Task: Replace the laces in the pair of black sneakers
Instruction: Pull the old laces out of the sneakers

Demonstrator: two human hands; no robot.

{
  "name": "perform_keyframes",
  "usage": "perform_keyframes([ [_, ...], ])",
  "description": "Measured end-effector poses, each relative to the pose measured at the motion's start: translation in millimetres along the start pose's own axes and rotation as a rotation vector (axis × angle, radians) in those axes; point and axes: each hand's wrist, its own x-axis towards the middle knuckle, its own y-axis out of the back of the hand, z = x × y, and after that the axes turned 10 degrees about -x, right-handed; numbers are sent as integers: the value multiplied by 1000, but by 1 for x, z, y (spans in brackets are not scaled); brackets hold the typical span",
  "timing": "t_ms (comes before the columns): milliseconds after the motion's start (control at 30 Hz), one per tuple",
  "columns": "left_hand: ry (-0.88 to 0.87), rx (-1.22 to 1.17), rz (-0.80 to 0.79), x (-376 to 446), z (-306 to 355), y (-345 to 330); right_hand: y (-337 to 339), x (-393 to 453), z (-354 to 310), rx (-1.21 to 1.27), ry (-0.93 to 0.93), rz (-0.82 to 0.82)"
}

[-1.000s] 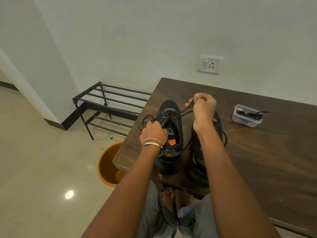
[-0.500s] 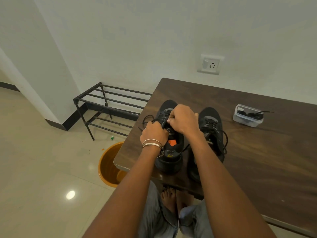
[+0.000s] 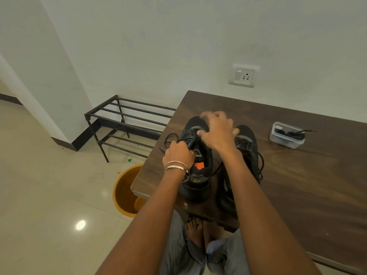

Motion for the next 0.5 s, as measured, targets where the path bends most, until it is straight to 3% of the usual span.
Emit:
perform_keyframes([
  [100,-5,3,4,2,-1,-1,-15,-3,-9,-268,101,-151],
  [233,2,2,6,3,-2,-2,-16,-8,-13,-259,166,-17],
  [333,-2,6,11,2,-2,-2,-11,-5,-11,-105,96,-26],
  [500,-13,4,11,1,0,-1,-18,13,5,392,-244,-56],
])
